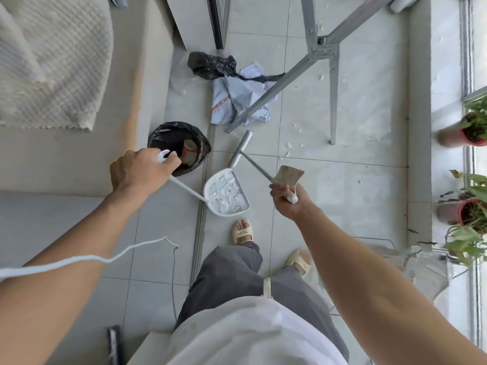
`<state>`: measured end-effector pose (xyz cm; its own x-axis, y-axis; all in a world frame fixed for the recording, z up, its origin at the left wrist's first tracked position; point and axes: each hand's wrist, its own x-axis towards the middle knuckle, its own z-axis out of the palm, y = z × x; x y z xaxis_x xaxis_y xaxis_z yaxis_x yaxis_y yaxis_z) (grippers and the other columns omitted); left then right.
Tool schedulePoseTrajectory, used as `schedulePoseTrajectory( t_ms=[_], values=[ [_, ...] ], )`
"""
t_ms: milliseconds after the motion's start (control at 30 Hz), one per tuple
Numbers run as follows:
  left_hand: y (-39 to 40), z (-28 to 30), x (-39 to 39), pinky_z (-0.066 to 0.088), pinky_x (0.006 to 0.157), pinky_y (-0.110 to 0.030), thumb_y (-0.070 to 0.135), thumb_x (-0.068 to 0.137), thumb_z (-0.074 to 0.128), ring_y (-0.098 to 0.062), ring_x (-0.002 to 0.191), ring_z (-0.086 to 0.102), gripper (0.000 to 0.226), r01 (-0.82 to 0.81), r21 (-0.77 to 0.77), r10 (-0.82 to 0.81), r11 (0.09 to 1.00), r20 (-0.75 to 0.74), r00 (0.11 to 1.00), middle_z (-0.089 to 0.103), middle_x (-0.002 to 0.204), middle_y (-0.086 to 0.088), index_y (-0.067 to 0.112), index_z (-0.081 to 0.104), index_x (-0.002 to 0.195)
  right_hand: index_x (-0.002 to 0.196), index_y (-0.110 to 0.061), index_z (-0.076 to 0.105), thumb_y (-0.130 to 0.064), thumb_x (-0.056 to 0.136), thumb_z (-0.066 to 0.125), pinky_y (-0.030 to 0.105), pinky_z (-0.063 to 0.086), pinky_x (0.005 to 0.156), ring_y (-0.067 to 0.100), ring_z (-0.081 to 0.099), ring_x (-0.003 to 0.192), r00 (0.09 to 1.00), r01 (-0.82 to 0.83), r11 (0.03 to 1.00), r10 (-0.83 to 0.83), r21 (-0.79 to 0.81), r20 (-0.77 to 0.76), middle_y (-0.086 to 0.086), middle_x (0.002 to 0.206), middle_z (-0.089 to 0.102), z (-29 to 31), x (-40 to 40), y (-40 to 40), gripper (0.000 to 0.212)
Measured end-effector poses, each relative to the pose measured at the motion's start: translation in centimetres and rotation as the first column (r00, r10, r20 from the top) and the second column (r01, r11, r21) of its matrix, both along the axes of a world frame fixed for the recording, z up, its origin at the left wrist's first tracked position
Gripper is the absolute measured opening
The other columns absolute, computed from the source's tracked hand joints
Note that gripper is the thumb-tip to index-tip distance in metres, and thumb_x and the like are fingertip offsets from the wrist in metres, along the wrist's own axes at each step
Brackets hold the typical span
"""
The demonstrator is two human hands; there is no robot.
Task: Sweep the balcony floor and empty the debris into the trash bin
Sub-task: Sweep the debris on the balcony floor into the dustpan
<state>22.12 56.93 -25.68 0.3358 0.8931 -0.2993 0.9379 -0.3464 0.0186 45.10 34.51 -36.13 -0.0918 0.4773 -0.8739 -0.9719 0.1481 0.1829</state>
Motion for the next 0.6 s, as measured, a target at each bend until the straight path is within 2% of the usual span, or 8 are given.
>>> schedulePoseTrajectory(
  t_ms=[233, 300, 367, 433, 600],
  values=[
    [-0.5, -0.1, 2.3, 0.044, 0.069, -0.035, 0.065, 0.079, 0.035, -0.037, 0.074, 0.056, 0.052, 0.100, -0.016, -0.100, 0.995, -0.014, 0.995, 0.062, 0.075, -0.016, 0.018, 0.051, 0.064, 0.086, -0.005, 0.046, 0.002, 0.079, 0.039, 0.015, 0.034, 0.029, 0.009, 0.040, 0.029, 0.991, 0.132, 0.986, -0.134, -0.101, -0.011, 0.002, 0.045, 0.042, -1.3, -0.1, -11.2, 0.012],
    [-1.0, -0.1, 3.7, 0.043, 0.069, -0.034, 0.064, 0.080, 0.036, -0.037, 0.076, 0.058, 0.050, 0.149, -0.011, -0.149, 0.989, -0.020, 0.989, 0.064, 0.079, -0.017, 0.019, 0.054, 0.066, 0.089, -0.001, 0.048, -0.004, 0.089, 0.038, 0.014, 0.032, 0.028, 0.009, 0.038, 0.029, 0.981, 0.190, 0.972, -0.193, -0.137, -0.010, 0.002, 0.047, 0.041, -1.0, -0.1, -15.0, 0.011],
    [-1.5, 0.0, 5.0, 0.043, 0.070, -0.035, 0.062, 0.082, 0.038, -0.038, 0.082, 0.061, 0.049, 0.181, -0.009, -0.182, 0.983, -0.030, 0.983, 0.067, 0.084, -0.018, 0.019, 0.061, 0.072, 0.090, 0.001, 0.049, -0.013, 0.099, 0.034, 0.014, 0.032, 0.028, 0.009, 0.038, 0.029, 0.978, 0.208, 0.960, -0.211, -0.186, 0.007, 0.003, 0.050, 0.042, -0.6, -0.1, -18.1, 0.022],
    [-2.0, 0.4, 6.3, 0.044, 0.073, -0.035, 0.059, 0.085, 0.041, -0.038, 0.084, 0.061, 0.048, 0.208, -0.006, -0.208, 0.978, -0.034, 0.978, 0.066, 0.084, -0.017, 0.019, 0.065, 0.078, 0.088, -0.002, 0.048, -0.018, 0.102, 0.033, 0.015, 0.032, 0.027, 0.009, 0.040, 0.030, 0.988, 0.155, 0.963, -0.149, -0.219, 0.044, 0.004, 0.050, 0.044, 0.0, 0.2, -20.3, 0.026],
    [-3.4, 1.8, 8.8, 0.040, 0.070, -0.034, 0.055, 0.084, 0.044, -0.035, 0.075, 0.053, 0.045, 0.214, -0.001, -0.213, 0.977, -0.040, 0.976, 0.049, 0.067, -0.009, 0.017, 0.065, 0.075, 0.090, -0.002, 0.050, -0.014, 0.102, 0.033, 0.015, 0.034, 0.027, 0.009, 0.043, 0.032, 0.991, -0.059, 0.978, 0.082, -0.201, 0.110, 0.006, 0.052, 0.047, 2.3, 0.5, -22.4, 0.025]
  ],
)
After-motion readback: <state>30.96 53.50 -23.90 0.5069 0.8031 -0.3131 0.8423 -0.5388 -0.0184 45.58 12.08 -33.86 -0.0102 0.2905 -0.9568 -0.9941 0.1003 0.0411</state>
